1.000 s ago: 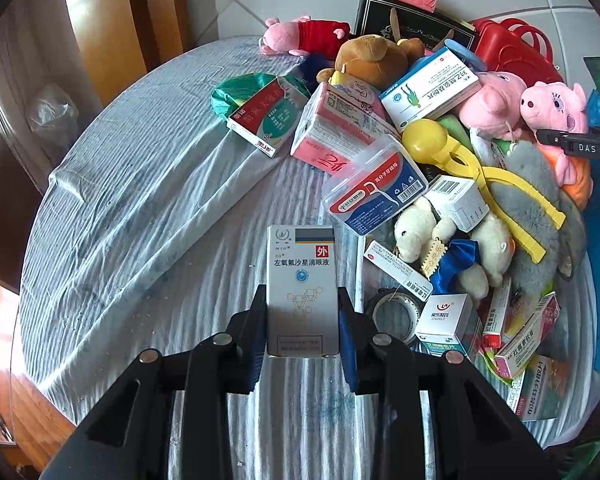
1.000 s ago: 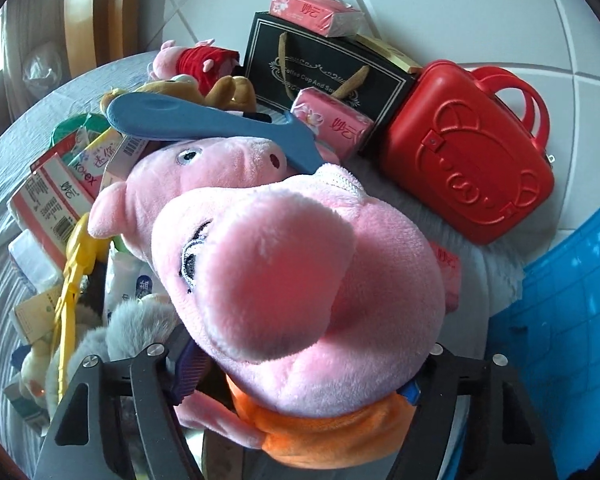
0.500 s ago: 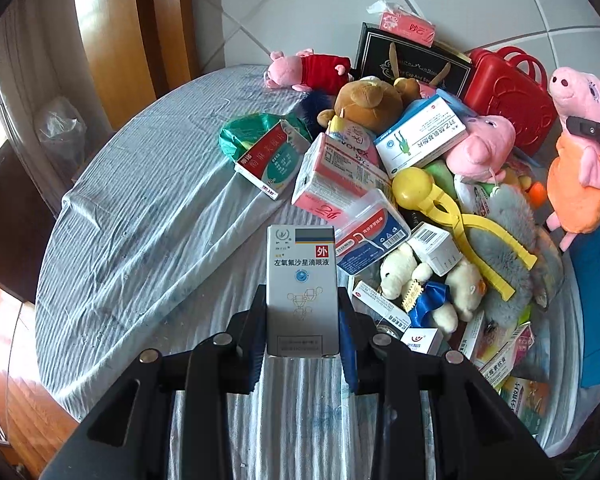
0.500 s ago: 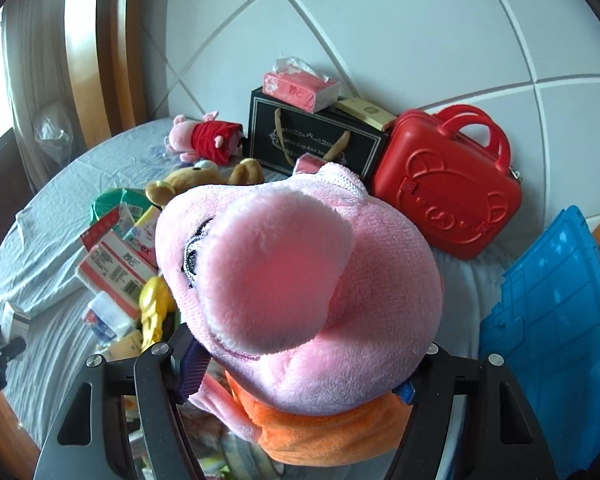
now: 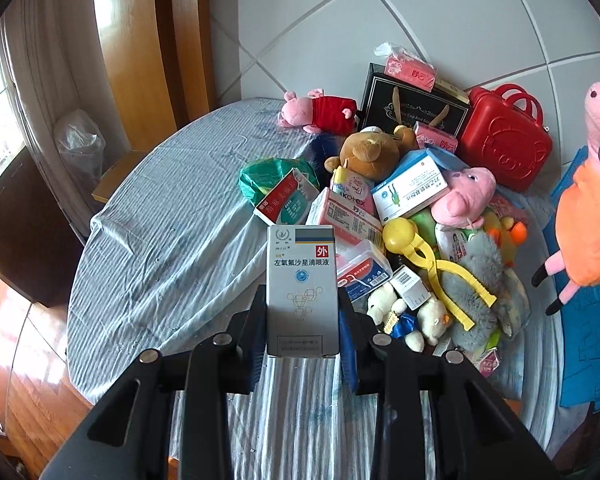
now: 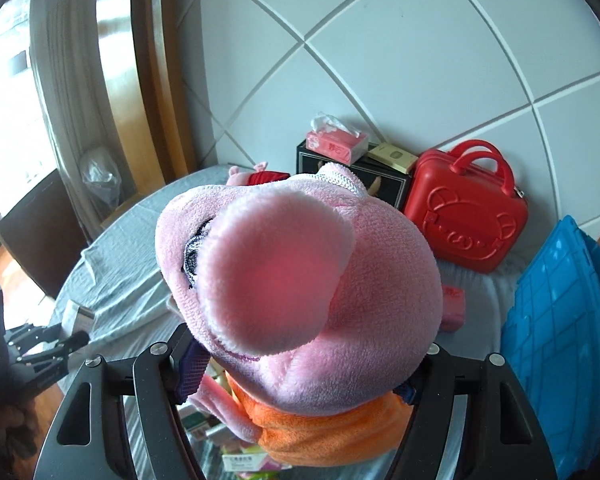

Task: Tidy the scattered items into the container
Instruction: 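Lift and carry the medicine box and pig plush over the blue crate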

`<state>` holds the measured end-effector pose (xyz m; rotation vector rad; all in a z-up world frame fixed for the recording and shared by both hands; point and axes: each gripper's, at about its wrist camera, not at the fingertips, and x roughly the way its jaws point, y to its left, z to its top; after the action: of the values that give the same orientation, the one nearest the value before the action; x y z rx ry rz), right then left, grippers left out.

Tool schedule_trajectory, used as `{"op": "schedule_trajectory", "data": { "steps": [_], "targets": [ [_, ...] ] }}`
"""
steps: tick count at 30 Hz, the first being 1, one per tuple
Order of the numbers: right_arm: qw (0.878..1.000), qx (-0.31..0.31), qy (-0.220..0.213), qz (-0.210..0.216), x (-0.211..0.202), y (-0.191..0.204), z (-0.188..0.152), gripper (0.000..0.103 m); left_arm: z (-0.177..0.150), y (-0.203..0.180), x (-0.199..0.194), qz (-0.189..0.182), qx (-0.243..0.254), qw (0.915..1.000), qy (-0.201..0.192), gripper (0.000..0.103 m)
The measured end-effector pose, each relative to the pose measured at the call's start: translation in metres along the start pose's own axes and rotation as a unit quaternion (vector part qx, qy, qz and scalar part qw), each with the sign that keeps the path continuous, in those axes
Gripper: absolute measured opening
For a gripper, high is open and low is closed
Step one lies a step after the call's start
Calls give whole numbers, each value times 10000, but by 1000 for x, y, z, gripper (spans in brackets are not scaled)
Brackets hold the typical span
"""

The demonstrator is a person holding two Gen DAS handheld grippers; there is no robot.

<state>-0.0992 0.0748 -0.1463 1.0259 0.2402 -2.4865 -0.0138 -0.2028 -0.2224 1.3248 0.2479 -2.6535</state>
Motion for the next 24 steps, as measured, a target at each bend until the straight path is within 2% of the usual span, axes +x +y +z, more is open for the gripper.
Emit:
{"op": "schedule_trajectory", "data": {
  "steps": [12, 24],
  "targets": [
    [9982, 213, -250, 492, -56, 22, 6, 73, 45, -12, -61, 29, 4, 9993, -372, 30],
    [9949, 260, -575, 786, -108, 28, 13, 73, 67, -33, -106, 104, -45, 9974, -707, 30]
  ]
}}
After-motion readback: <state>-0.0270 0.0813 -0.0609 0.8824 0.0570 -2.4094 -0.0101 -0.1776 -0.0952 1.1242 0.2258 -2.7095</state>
